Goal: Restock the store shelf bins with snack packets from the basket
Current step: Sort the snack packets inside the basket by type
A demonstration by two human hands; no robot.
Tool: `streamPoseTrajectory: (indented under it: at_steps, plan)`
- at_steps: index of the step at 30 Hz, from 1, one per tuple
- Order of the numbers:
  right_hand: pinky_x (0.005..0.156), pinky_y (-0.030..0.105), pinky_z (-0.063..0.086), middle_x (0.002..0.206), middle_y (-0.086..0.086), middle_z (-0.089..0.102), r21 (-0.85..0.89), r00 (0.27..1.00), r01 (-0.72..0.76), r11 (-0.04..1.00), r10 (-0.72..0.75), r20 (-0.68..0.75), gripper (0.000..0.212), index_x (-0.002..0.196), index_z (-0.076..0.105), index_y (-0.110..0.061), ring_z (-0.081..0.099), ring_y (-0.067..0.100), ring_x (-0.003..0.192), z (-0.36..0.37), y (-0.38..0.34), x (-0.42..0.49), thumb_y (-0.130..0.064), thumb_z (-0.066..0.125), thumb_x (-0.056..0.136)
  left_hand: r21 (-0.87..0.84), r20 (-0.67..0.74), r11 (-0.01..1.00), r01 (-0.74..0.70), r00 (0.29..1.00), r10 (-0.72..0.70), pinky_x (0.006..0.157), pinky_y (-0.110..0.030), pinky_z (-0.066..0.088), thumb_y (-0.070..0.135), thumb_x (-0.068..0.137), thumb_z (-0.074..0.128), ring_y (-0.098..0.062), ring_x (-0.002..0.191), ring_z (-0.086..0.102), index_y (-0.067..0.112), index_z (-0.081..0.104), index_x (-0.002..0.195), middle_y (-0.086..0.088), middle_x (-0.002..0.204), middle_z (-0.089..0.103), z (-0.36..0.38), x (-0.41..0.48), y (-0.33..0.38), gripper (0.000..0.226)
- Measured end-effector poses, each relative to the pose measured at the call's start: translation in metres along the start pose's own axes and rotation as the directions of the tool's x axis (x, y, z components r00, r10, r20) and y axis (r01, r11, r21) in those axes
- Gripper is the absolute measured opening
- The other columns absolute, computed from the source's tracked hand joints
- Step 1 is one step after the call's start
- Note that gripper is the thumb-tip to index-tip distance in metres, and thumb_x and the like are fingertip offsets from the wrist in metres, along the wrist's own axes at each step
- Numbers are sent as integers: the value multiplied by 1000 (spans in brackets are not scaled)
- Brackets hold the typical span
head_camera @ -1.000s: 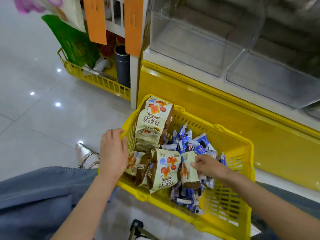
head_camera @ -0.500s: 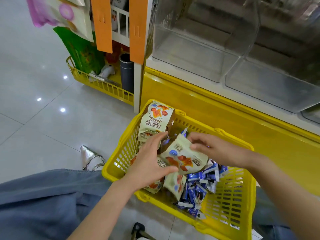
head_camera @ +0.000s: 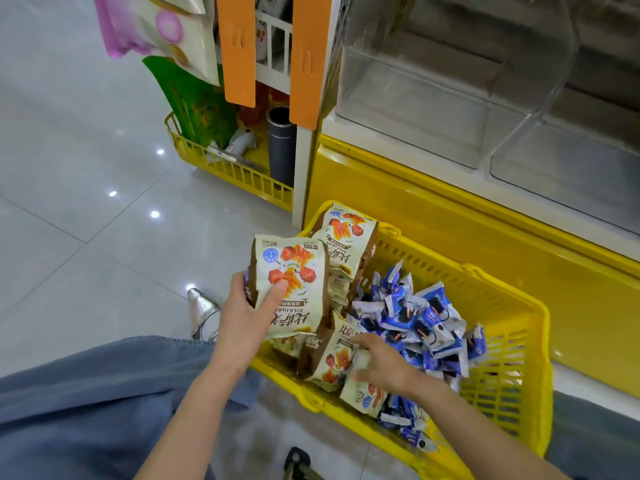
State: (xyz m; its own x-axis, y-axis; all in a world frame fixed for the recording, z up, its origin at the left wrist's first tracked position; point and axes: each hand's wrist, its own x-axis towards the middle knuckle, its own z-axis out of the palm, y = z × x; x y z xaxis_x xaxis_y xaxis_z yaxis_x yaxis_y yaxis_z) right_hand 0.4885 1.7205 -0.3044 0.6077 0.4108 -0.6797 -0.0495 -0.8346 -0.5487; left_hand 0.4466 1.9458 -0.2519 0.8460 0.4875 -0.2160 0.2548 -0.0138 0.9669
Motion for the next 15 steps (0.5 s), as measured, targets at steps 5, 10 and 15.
streamPoseTrajectory:
  at_steps: [5, 10, 15]
  plan:
    - [110, 36, 32, 148, 1, 34, -155, 965, -43, 987, 1, -261, 64, 143, 27, -18, 35, 19, 135, 9, 22, 10, -26, 61, 90, -67, -39, 998, 12, 999, -15, 47, -7, 46, 25, 83, 67, 10, 68, 64, 28, 51, 93, 22, 75, 61, -3, 6, -2, 20]
    - [109, 29, 30, 154, 0, 26, -67, 963, 85, 994, -99, -251, 62, 149, 20, -20, 31, 18, 139, 4, 8, 23, -30, 51, 96, -58, -41, 998, -9, 999, 7, 47, -2, 42, 24, 85, 65, 19, 69, 59, 18, 51, 102, 23, 83, 54, 1, 8, -4, 23]
    - [110, 35, 32, 144, 9, 38, -54, 986, 29, 998, -37, -161, 54, 144, 32, -9, 35, 27, 135, 3, -7, 47, -29, 49, 97, -129, -22, 990, 63, 998, -67, 50, -14, 50, 33, 83, 64, 0, 75, 69, 32, 50, 96, 15, 85, 67, -6, 11, -4, 20]
